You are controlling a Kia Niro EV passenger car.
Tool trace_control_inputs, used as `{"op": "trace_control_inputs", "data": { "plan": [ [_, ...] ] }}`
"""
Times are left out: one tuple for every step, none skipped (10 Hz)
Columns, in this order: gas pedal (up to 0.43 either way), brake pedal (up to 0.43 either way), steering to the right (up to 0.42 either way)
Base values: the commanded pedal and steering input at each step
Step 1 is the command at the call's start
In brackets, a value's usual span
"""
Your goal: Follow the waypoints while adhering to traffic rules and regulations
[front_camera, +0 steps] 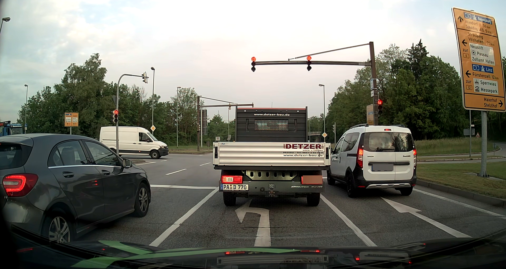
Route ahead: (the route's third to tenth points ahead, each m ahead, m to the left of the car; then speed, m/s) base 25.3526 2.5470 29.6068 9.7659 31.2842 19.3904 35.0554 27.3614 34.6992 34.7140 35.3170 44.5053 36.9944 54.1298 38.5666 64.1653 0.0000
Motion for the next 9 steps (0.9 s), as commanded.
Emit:
{"op": "trace_control_inputs", "data": {
  "plan": [
    [0.0,0.348,-0.005],
    [0.0,0.348,-0.005],
    [0.0,0.348,-0.005],
    [0.0,0.348,-0.005],
    [0.0,0.348,-0.005],
    [0.0,0.348,-0.005],
    [0.0,0.348,-0.005],
    [0.0,0.348,-0.005],
    [0.0,0.348,-0.005]
  ]
}}
